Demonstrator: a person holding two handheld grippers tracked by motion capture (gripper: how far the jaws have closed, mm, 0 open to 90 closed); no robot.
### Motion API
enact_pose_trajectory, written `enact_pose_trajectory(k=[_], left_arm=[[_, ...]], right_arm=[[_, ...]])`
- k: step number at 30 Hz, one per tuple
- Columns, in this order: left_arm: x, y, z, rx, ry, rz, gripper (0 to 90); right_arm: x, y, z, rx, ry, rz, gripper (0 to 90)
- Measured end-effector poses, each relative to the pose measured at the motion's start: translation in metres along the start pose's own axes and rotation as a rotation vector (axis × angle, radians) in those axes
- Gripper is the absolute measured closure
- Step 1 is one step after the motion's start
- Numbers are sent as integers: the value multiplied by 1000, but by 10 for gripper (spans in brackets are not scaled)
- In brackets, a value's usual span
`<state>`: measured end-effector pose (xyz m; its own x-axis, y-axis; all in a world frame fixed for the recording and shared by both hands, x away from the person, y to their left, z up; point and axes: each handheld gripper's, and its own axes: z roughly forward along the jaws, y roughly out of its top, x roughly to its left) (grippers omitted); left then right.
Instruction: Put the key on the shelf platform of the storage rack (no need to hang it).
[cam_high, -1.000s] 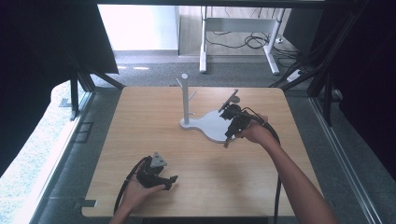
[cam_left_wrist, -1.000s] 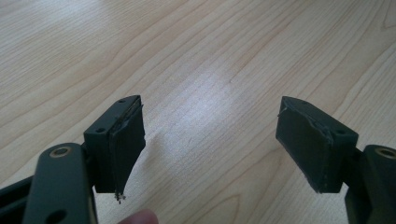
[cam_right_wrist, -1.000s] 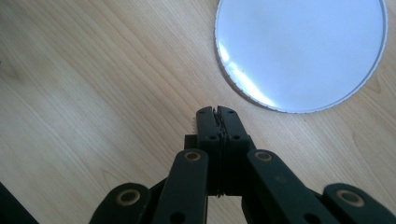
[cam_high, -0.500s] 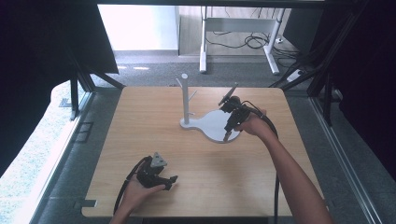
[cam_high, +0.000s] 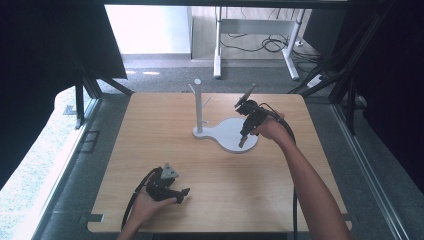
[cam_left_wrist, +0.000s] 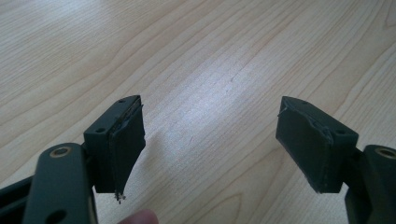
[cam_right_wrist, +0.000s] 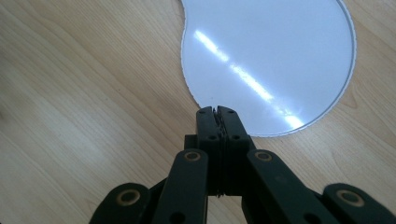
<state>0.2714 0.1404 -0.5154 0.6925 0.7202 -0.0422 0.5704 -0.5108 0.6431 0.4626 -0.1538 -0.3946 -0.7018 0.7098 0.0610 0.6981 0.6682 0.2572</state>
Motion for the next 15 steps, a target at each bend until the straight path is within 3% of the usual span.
enact_pose_trajectory(k=[15], left_arm=[[1,0,0,1,2,1,241]], right_arm=[[-15,12,1,0,-12,26,899]])
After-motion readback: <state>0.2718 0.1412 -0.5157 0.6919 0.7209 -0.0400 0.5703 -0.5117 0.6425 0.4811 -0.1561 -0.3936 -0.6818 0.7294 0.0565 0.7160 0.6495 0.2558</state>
